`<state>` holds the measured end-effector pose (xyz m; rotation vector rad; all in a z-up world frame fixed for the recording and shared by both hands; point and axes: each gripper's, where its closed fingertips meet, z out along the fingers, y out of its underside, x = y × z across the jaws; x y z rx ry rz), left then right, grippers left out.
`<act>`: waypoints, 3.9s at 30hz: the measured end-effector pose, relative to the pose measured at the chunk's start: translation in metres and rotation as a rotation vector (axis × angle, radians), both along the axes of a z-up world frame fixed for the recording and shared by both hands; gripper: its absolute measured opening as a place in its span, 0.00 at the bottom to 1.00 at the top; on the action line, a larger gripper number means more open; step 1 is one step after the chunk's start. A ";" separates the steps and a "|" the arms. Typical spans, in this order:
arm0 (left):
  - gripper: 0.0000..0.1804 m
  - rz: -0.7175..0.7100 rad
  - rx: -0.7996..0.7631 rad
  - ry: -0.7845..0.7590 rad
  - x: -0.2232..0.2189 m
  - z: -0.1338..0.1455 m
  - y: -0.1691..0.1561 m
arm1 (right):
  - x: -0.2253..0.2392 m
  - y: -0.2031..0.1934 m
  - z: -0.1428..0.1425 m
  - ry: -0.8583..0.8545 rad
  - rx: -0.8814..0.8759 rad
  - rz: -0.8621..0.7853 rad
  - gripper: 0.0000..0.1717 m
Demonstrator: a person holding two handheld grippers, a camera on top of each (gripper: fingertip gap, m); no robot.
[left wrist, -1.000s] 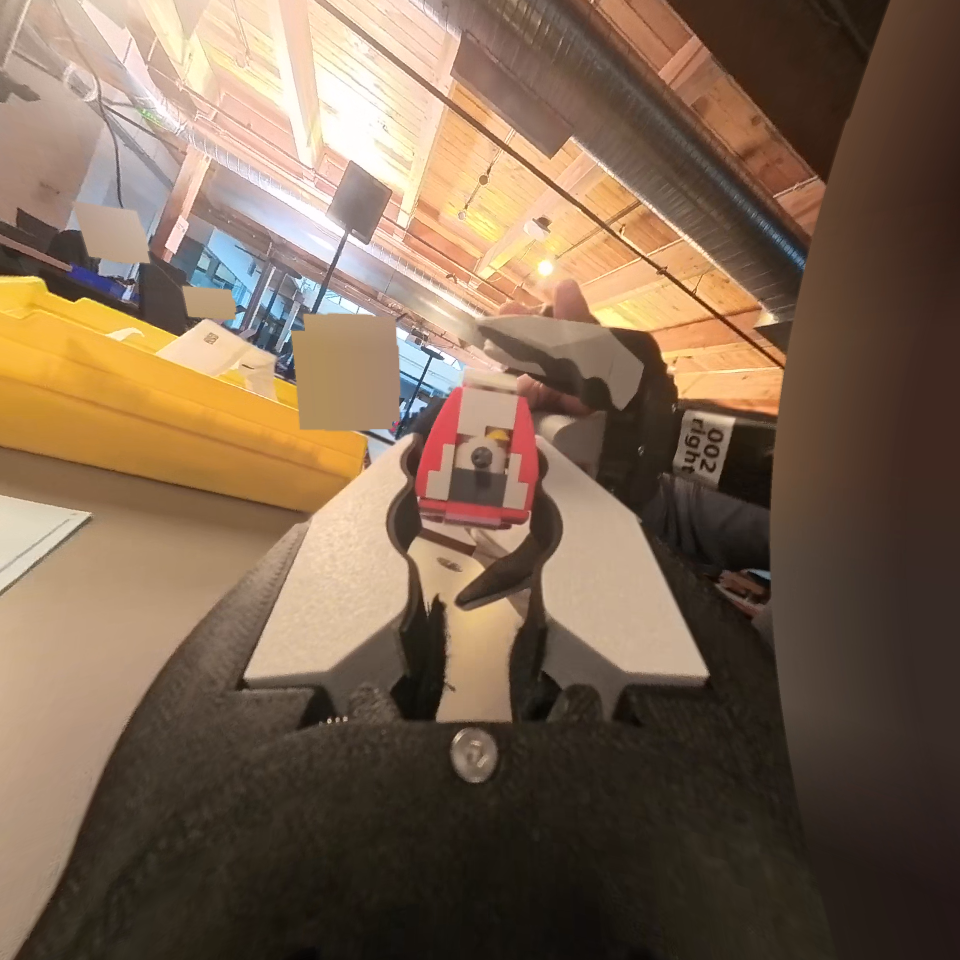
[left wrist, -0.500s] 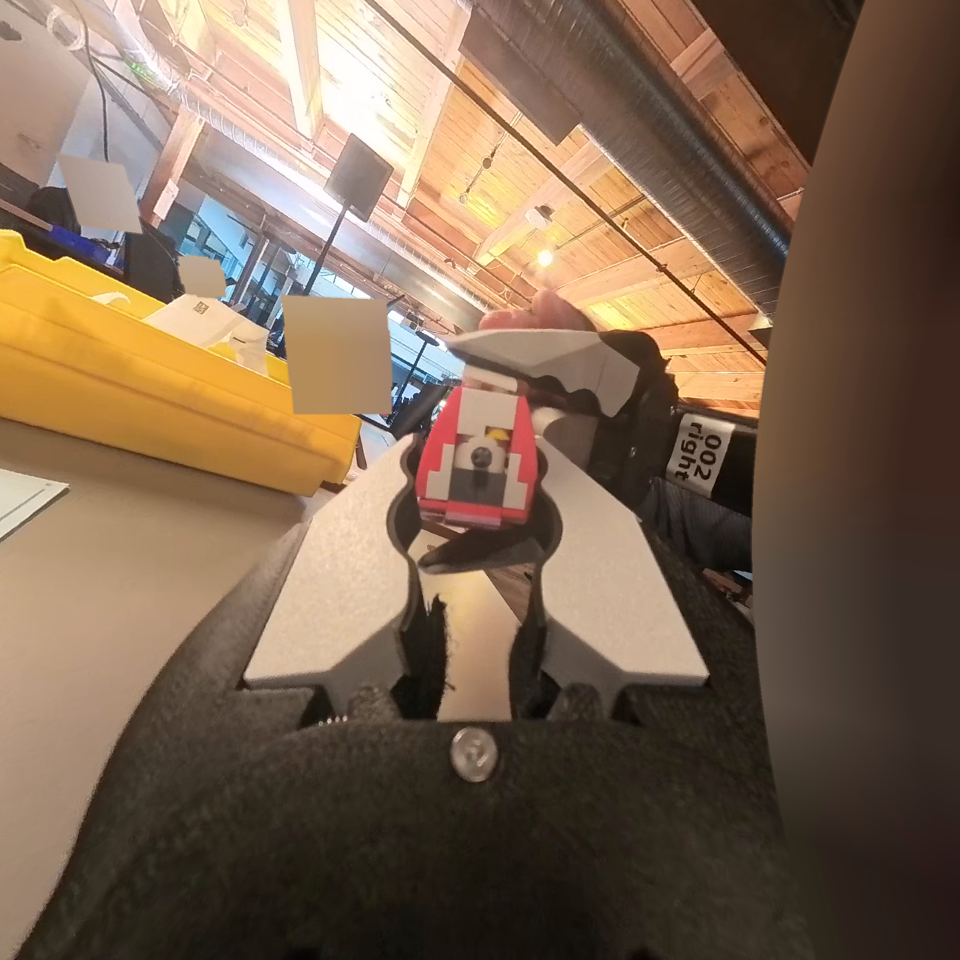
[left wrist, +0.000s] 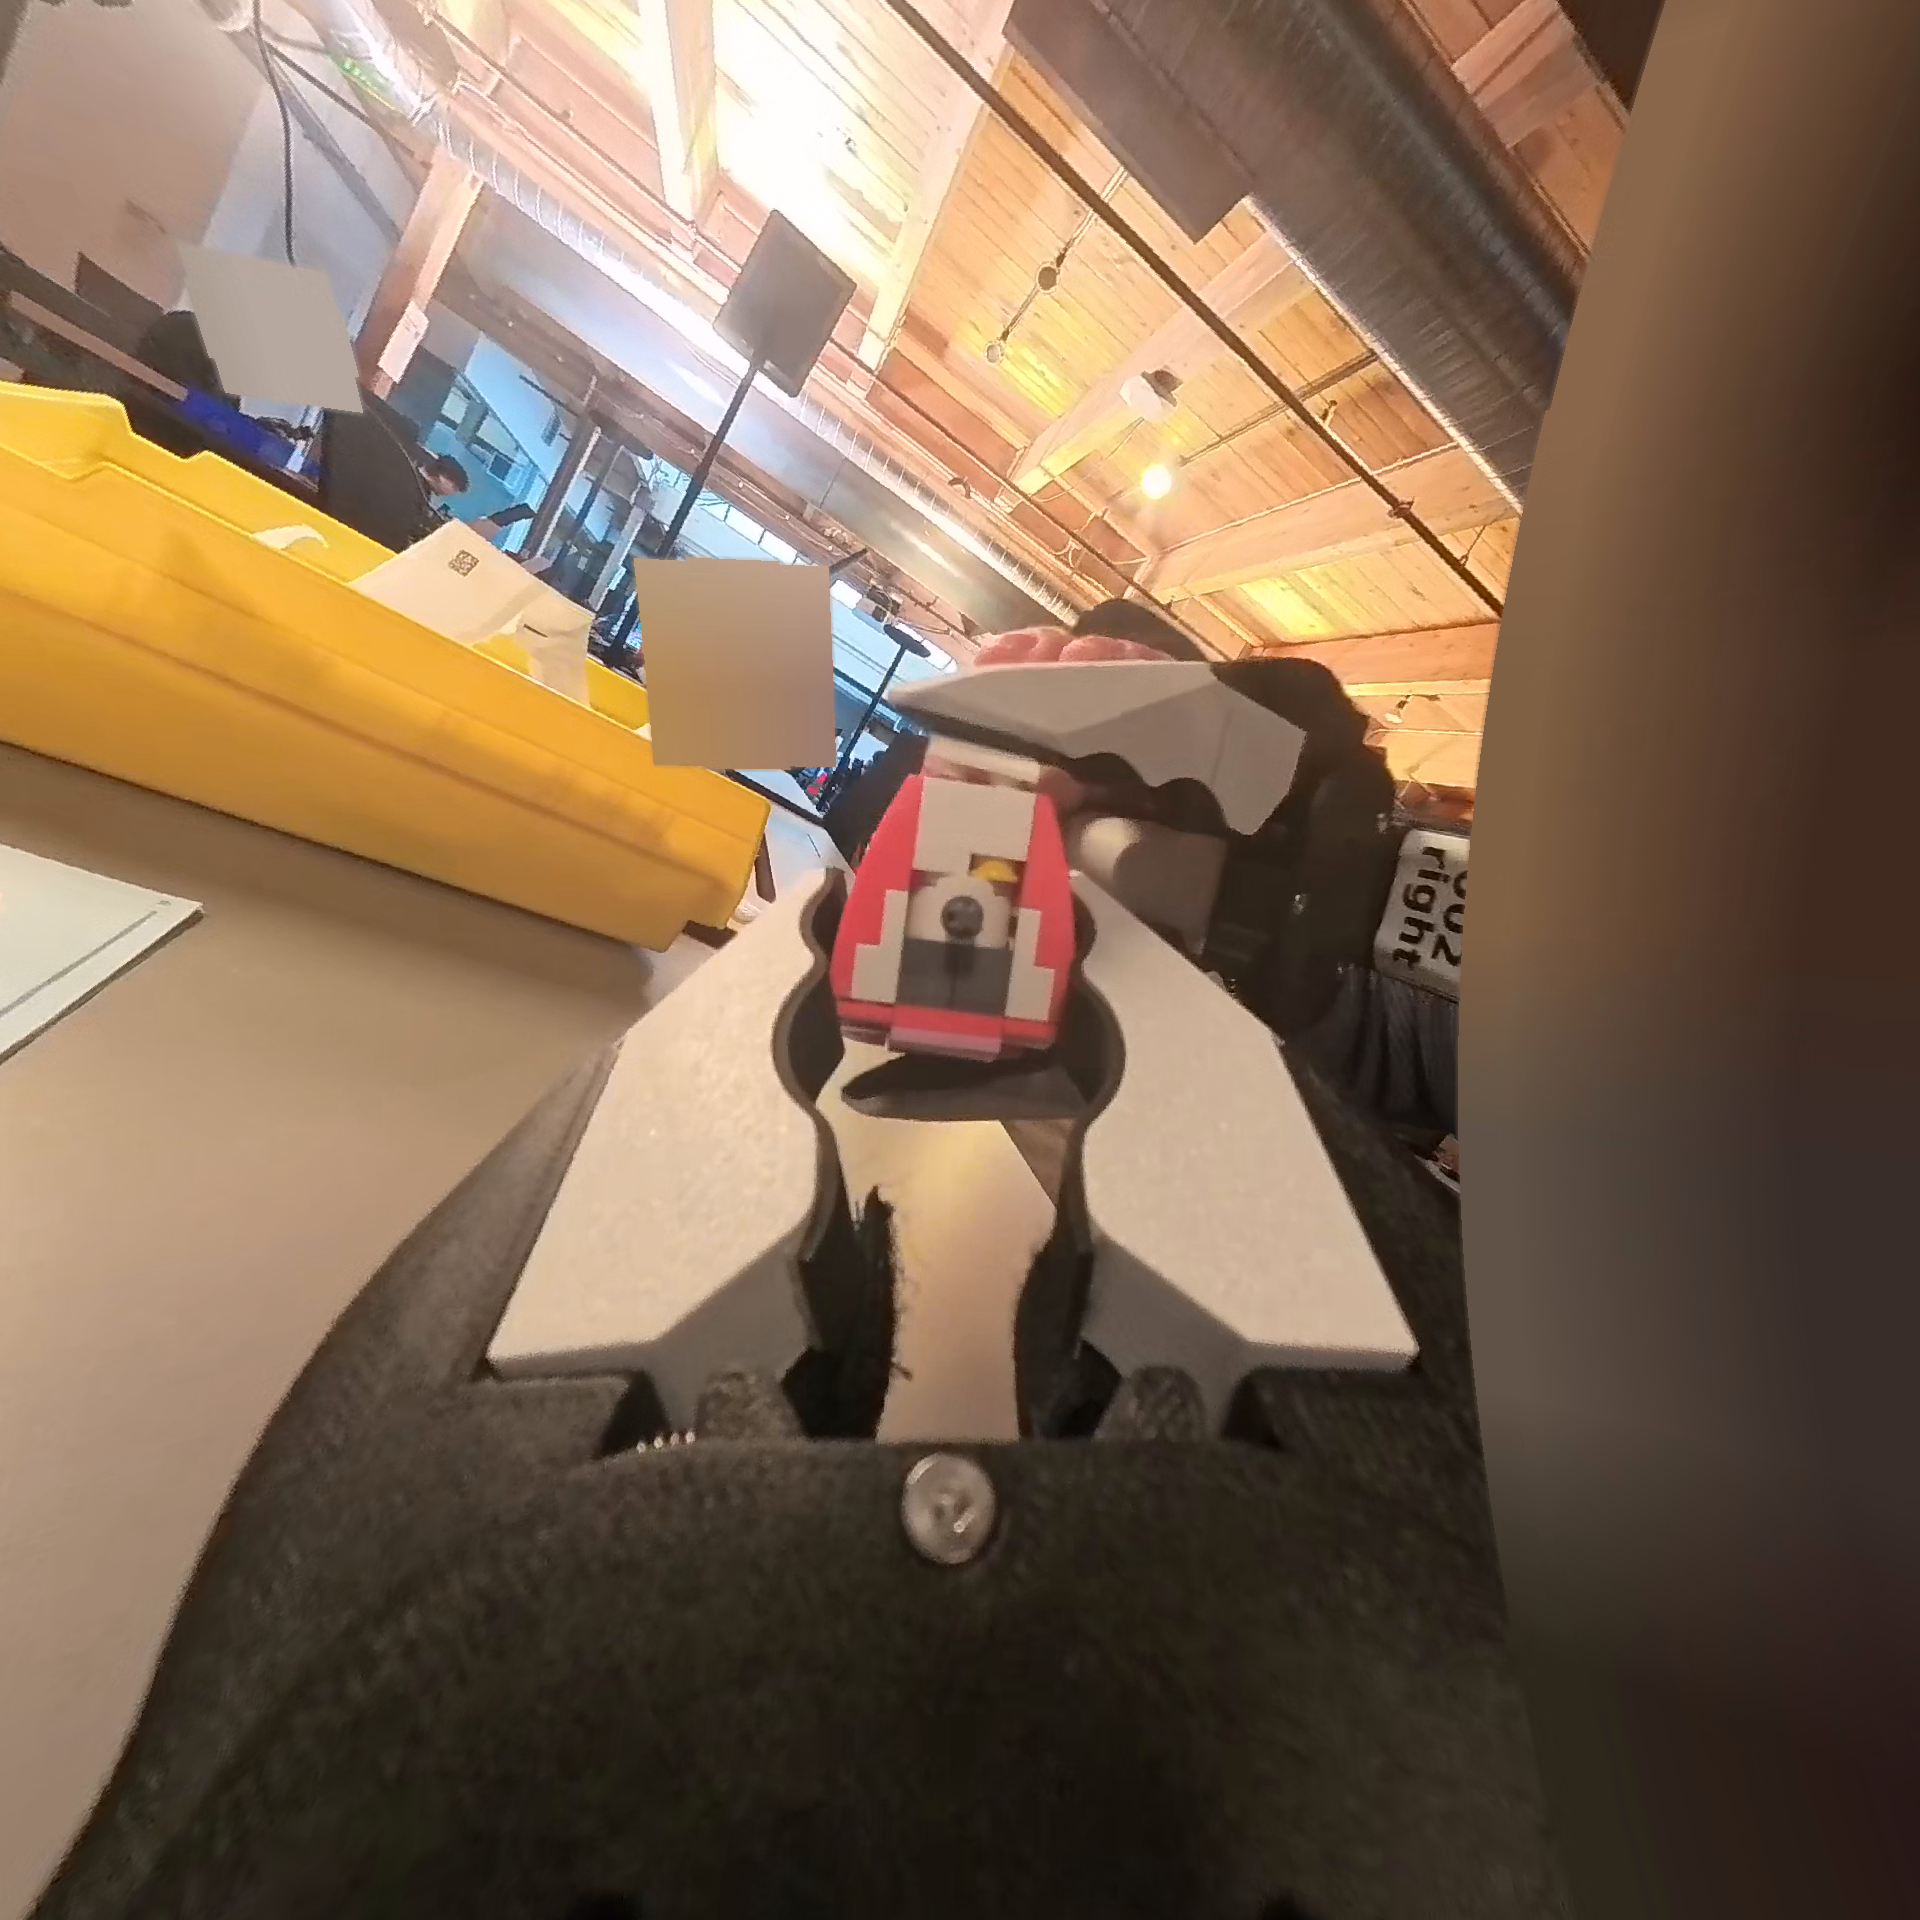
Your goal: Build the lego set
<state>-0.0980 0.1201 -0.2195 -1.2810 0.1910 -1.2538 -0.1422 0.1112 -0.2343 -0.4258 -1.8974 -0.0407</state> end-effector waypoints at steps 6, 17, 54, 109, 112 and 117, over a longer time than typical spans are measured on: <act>0.21 -0.021 -0.016 -0.002 0.002 -0.002 0.000 | 0.001 -0.001 -0.001 0.001 -0.037 0.024 0.33; 0.21 -0.038 -0.035 0.035 0.008 -0.006 0.000 | 0.007 -0.003 -0.005 -0.064 -0.046 0.088 0.33; 0.24 0.187 0.084 0.283 0.017 -0.004 0.000 | 0.021 -0.002 -0.006 0.127 -0.112 0.083 0.33; 0.21 0.318 -0.040 0.190 -0.020 -0.010 0.013 | 0.000 0.022 -0.010 -0.170 0.055 -0.104 0.33; 0.21 0.317 -0.042 0.186 -0.020 -0.010 0.013 | 0.000 0.023 -0.010 -0.170 0.059 -0.103 0.33; 0.21 0.322 -0.033 0.195 -0.019 -0.009 0.013 | 0.000 0.022 -0.009 -0.144 0.076 -0.091 0.33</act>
